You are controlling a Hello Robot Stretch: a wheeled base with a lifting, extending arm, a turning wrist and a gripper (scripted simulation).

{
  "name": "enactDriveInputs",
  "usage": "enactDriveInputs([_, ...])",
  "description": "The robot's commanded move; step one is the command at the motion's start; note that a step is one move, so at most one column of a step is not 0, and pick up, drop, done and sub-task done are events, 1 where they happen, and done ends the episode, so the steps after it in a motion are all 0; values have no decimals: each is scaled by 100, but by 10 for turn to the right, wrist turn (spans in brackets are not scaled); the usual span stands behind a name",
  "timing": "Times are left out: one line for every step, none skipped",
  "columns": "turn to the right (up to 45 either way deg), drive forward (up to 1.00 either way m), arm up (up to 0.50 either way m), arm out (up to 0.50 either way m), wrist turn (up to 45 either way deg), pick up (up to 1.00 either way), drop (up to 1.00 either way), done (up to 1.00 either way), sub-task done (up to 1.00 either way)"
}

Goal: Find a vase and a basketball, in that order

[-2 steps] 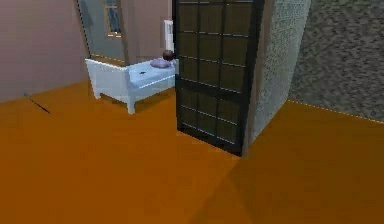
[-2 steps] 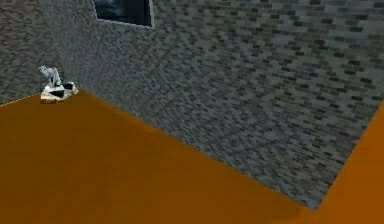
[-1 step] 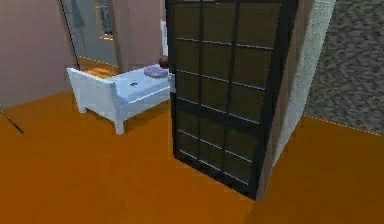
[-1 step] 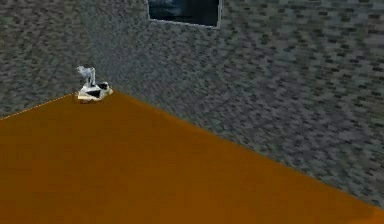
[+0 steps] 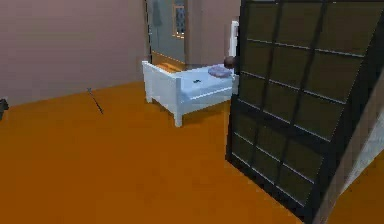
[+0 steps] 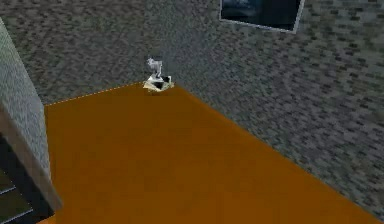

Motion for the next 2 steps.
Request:
enactDriveInputs([0,100,0,0,0,0,0,0,0])
enactDriveInputs([-60,0,0,0,0,0,0,0,0])
